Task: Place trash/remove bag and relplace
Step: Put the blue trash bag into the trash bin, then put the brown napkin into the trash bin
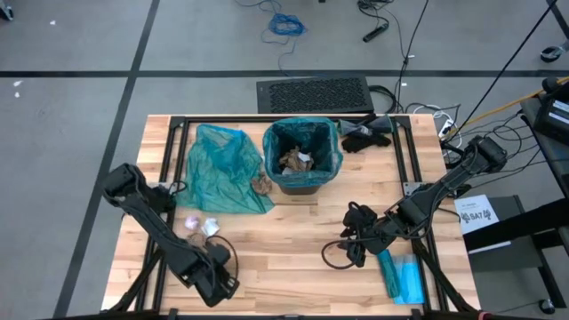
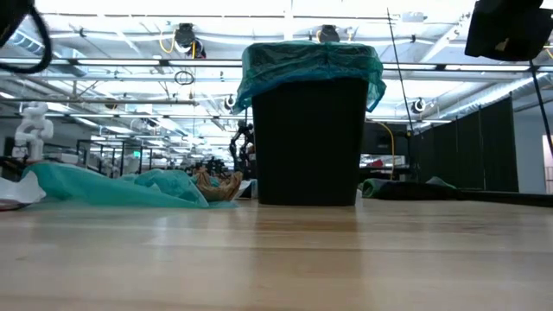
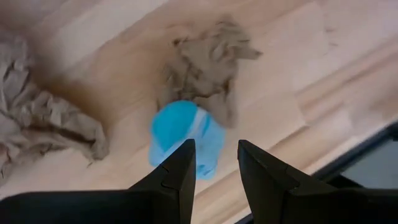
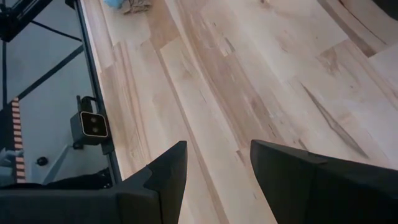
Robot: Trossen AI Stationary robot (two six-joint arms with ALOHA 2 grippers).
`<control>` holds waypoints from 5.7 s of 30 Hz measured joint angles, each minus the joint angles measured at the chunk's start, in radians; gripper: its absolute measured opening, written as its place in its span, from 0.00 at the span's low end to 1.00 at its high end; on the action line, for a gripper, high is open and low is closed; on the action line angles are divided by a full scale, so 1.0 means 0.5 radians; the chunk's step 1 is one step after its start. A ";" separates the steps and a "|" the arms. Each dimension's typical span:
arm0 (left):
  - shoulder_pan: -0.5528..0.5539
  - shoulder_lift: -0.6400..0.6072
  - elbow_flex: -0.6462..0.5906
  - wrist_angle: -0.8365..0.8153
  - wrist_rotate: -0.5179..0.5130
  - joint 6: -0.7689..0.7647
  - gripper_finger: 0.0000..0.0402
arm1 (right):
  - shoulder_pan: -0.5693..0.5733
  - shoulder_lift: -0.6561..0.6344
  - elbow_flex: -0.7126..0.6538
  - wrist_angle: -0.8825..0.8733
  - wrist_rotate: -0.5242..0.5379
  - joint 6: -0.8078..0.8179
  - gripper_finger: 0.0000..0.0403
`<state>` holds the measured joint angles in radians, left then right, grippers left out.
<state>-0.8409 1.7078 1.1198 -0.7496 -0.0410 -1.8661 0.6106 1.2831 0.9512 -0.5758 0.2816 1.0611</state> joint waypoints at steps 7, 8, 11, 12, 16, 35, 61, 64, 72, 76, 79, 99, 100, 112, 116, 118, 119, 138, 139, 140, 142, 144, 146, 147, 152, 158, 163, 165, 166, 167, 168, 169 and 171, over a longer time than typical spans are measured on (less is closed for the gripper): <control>-0.030 0.106 0.001 -0.055 0.029 -0.291 0.29 | 0.000 0.000 0.000 0.000 0.000 -0.015 0.42; -0.031 0.129 0.002 -0.049 0.029 -0.301 0.29 | 0.000 0.000 0.000 0.001 0.000 -0.015 0.42; -0.031 0.235 0.006 0.007 0.067 -0.303 0.28 | 0.000 0.000 0.000 0.001 0.000 -0.016 0.42; -0.032 0.279 0.005 0.058 0.080 -0.288 0.26 | 0.000 0.000 0.000 0.000 0.000 -0.016 0.42; -0.040 0.438 0.015 0.553 0.148 -0.274 0.06 | -0.001 0.000 0.000 0.002 0.000 -0.022 0.42; 0.064 -0.030 0.593 -0.709 -0.037 -0.037 0.00 | -0.016 0.000 0.000 0.035 0.003 -0.120 0.42; 1.485 -0.414 1.295 -0.922 -0.497 2.421 0.00 | -0.057 0.025 0.001 -0.192 0.285 0.249 0.42; 1.623 -0.414 1.299 -0.758 -0.496 2.667 0.00 | -0.057 0.041 0.001 -0.187 0.286 0.337 0.42; 1.882 -0.299 1.298 -0.451 -0.359 3.165 0.00 | -0.057 0.163 0.001 -0.187 0.283 0.529 0.42; 1.941 -0.266 1.298 -0.378 -0.338 3.290 0.00 | -0.057 0.219 0.000 -0.162 0.282 0.576 0.42; 1.979 -0.241 1.298 -0.330 -0.336 3.297 0.00 | -0.057 0.242 0.000 -0.154 0.281 0.579 0.42; 2.023 -0.096 1.296 -0.340 -0.232 3.589 0.24 | -0.056 0.288 -0.001 -0.064 0.282 0.683 0.42; 2.023 -0.098 1.296 -0.348 -0.232 3.589 0.25 | -0.057 0.288 -0.001 -0.068 0.282 0.683 0.42; 1.837 -0.433 1.296 -0.938 -0.265 3.059 0.25 | -0.057 0.288 -0.001 -0.069 0.281 0.596 0.42; 1.637 -0.564 1.283 -1.243 -0.482 2.696 0.26 | -0.057 0.288 -0.001 -0.069 0.281 0.577 0.42; 1.527 -0.605 1.242 -1.326 -0.543 2.481 0.26 | -0.057 0.288 -0.001 -0.069 0.281 0.564 0.42; 1.468 -0.624 1.215 -1.345 -0.551 2.378 0.26 | -0.058 0.288 -0.001 -0.070 0.281 0.555 0.42; 0.522 -0.538 0.450 -1.127 -0.448 0.574 0.26 | -0.058 0.288 -0.001 -0.016 0.256 0.329 0.42; 0.474 -0.530 0.399 -1.054 -0.420 0.488 0.26 | -0.058 0.288 -0.001 -0.008 0.247 0.311 0.42; 0.430 -0.518 0.351 -0.960 -0.395 0.405 0.26 | -0.058 0.288 -0.001 -0.001 0.228 0.294 0.42; 0.348 -0.487 0.270 -0.795 -0.385 0.264 0.26 | -0.058 0.288 -0.001 0.007 0.208 0.261 0.42; 0.279 -0.446 0.197 -0.649 -0.381 0.149 0.26 | -0.058 0.288 -0.001 0.021 0.205 0.246 0.42; 0.225 -0.385 0.156 -0.555 -0.381 0.069 0.26 | -0.058 0.288 -0.001 0.043 0.188 0.225 0.42; 0.203 -0.349 0.146 -0.516 -0.381 0.040 0.26 | -0.059 0.288 -0.001 0.060 0.164 0.205 0.42; 0.141 -0.143 0.134 -0.413 -0.273 -0.028 0.26 | -0.059 0.287 -0.001 0.072 0.151 0.187 0.42; 0.146 0.081 0.133 -0.240 -0.215 -0.027 0.26 | -0.053 0.287 -0.001 0.075 0.103 0.163 0.42; 0.152 0.338 0.133 -0.029 -0.148 0.010 0.26 | -0.053 0.287 -0.001 0.089 0.102 0.149 0.42; 0.153 0.454 0.145 0.031 -0.005 -0.019 0.26 | -0.053 0.287 -0.001 0.107 0.102 0.143 0.42; 0.150 0.506 0.149 0.056 0.041 -0.024 0.25 | -0.053 0.286 -0.001 0.117 0.103 0.137 0.42; 0.151 0.539 0.150 0.117 0.118 -0.010 0.24 | -0.053 0.286 0.000 0.124 0.102 0.129 0.42; 0.148 0.564 0.155 0.215 0.165 0.029 0.23 | -0.053 0.285 0.000 0.134 0.101 0.116 0.42; 0.144 0.575 0.156 0.330 0.189 0.056 0.19 | -0.053 0.286 0.000 0.153 0.098 0.103 0.42; 0.141 0.580 0.162 0.442 0.166 0.085 0.08 | -0.053 0.285 0.000 0.169 0.099 0.089 0.42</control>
<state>-0.7701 1.9979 1.2007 -0.5284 0.0422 -1.8235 0.5838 1.4258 0.9512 -0.4915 0.3311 1.1057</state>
